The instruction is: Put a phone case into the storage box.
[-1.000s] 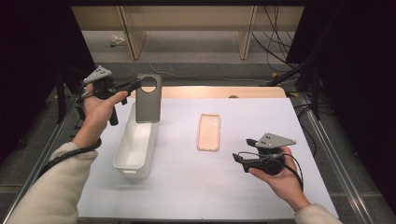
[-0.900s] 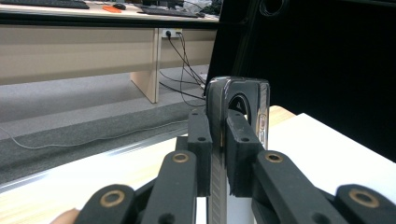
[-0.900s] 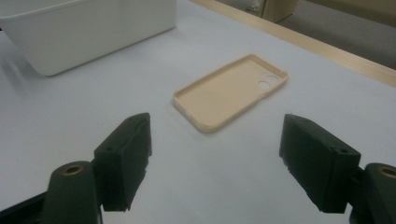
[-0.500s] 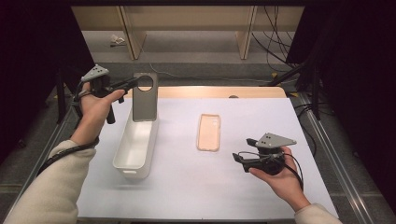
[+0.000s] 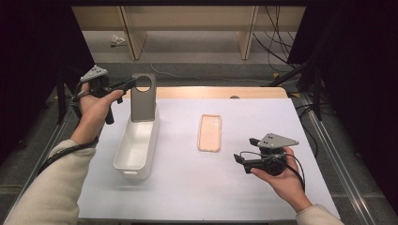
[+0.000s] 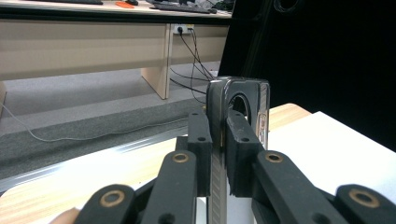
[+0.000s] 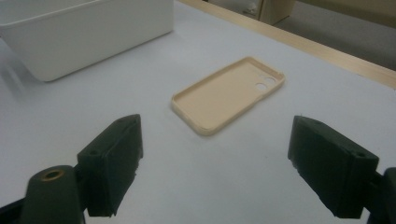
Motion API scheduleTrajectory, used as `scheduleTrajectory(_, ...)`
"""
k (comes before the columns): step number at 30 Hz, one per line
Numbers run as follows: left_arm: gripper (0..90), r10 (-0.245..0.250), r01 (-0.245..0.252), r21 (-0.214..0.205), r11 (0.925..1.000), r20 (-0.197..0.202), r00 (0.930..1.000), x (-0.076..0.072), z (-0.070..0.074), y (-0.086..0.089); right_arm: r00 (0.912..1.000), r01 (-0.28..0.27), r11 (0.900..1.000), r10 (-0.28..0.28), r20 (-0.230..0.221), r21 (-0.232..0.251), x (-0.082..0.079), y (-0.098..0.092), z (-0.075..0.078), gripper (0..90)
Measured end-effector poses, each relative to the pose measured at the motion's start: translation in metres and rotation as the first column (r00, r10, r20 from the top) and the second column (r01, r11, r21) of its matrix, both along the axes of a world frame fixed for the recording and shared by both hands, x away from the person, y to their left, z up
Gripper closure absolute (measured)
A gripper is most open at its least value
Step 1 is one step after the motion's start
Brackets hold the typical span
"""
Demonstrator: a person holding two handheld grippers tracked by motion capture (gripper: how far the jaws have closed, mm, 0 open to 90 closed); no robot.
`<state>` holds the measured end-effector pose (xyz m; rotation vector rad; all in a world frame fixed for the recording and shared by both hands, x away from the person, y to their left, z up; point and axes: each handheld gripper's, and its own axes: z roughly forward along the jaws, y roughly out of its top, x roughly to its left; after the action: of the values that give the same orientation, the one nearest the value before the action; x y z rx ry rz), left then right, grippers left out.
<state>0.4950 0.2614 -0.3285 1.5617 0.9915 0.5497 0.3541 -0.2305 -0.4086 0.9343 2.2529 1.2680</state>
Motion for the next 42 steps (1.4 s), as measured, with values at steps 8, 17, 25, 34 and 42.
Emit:
scheduleTrajectory(8, 81.8, 0.009, -0.009, 0.014, 0.9999, -0.004, 1.0, 0.003, -0.002, 0.004, 1.0, 0.006, 1.0, -0.006, 0.002, 0.002, 0.0, 0.0, 0.0, 17.9)
scheduleTrajectory(17, 81.7, 0.013, -0.013, 0.027, 0.9996, -0.009, 0.9999, 0.007, -0.004, 0.005, 0.9999, 0.01, 1.0, -0.01, 0.004, 0.002, 0.0, -0.001, 0.0, 17.9)
scheduleTrajectory(25, 81.8, 0.015, -0.014, 0.04, 0.9991, -0.018, 0.9997, 0.011, -0.008, 0.005, 0.9999, 0.01, 0.9999, -0.01, 0.004, 0.002, 0.0, -0.001, 0.0, 18.0)
scheduleTrajectory(34, 81.7, 0.022, -0.021, 0.044, 0.9988, -0.027, 0.9994, 0.016, -0.014, 0.005, 0.9999, 0.011, 0.9999, -0.011, 0.003, 0.001, 0.0, -0.001, 0.0, 18.0)
scheduleTrajectory(42, 81.7, 0.035, -0.033, 0.059, 0.9977, -0.044, 0.9984, 0.021, -0.02, 0.005, 0.9999, 0.011, 0.9999, -0.011, 0.004, 0.003, 0.0, -0.001, 0.0, 18.0)
